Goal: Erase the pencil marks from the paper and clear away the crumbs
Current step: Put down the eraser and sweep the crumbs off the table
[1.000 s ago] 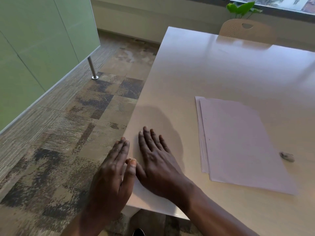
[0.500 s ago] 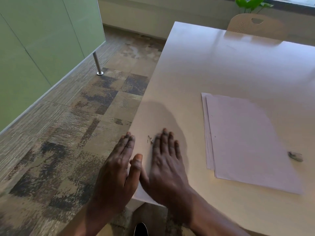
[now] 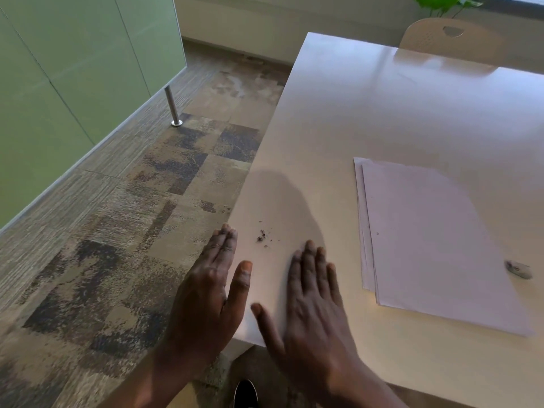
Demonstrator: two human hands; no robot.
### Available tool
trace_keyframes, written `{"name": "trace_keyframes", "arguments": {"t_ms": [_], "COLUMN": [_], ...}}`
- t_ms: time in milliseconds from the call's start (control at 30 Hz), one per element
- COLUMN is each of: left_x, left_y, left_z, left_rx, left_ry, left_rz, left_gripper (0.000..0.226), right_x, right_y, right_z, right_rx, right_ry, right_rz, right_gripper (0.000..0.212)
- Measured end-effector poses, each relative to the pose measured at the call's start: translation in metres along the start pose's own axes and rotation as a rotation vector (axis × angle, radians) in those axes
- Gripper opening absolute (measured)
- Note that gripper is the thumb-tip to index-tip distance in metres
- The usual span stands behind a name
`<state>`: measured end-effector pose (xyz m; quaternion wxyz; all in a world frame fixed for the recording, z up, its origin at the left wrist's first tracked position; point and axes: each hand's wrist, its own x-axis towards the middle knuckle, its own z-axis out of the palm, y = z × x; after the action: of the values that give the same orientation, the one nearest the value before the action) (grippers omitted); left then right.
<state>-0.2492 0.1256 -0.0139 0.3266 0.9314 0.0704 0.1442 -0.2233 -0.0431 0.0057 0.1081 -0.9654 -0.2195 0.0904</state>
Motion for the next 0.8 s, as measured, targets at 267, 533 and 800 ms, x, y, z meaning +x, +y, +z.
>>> {"name": "trace_keyframes", "arguments": {"t_ms": [267, 533, 800], "left_x": [0.0, -0.001, 0.0], "left_y": [0.0, 0.0, -0.001], "left_z": [-0.001, 0.0, 0.0], "left_rx": [0.027, 0.04, 0.051], "left_ry": [-0.002, 0.009, 0.002], "left_rz": [0.0, 0.007, 0.024], "left_gripper": [0.075, 0.074, 0.076], "right_x": [0.044, 0.009, 0.054], "right_y": [0.001, 0.004, 0.008], "right_z": [-0.024, -0.017, -0.03], "right_rx": [0.147, 0.043, 0.212], "right_ry": [0.011, -0.147, 0.015], "right_rz": [-0.102, 0.178, -0.158], "right_gripper": [0.086, 0.108, 0.084]}}
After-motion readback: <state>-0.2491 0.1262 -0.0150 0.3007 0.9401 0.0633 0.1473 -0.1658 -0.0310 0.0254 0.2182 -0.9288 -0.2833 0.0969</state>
